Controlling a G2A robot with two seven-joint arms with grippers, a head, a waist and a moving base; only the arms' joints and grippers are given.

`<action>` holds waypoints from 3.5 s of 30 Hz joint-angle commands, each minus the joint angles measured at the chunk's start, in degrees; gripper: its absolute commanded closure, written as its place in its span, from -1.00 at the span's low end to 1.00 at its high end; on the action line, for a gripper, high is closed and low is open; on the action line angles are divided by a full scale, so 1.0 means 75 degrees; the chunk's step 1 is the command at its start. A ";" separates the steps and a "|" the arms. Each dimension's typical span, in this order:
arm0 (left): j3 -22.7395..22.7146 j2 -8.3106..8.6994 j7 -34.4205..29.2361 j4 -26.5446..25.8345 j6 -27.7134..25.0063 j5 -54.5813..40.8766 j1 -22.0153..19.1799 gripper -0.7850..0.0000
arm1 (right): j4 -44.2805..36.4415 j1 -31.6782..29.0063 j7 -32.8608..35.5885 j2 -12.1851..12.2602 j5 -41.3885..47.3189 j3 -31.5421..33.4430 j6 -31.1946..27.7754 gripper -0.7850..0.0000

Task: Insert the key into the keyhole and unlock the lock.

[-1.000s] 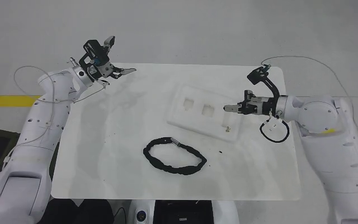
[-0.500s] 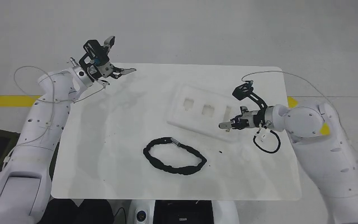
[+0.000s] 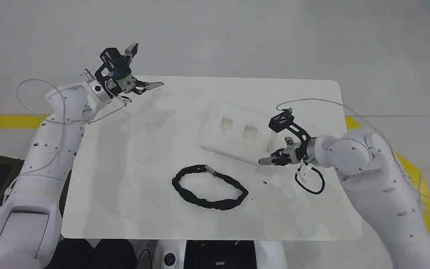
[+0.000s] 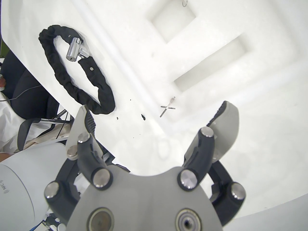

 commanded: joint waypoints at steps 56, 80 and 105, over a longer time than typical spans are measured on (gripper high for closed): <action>0.0000 0.0000 0.0000 0.0000 0.0000 0.0000 0.0000 -1.00 | 0.0429 0.0098 -0.0294 0.0099 -0.0691 -0.0331 0.0009 1.00; 0.0000 0.0000 0.0000 0.0000 0.0000 0.0000 0.0000 -1.00 | 0.0394 0.0240 -0.0263 0.0082 -0.0450 -0.0444 0.0371 -0.25; 0.0000 0.0000 0.0000 0.0000 0.0000 0.0000 0.0000 -1.00 | 0.0405 0.0433 -0.0314 0.0128 -0.0547 -0.0527 -0.0480 0.07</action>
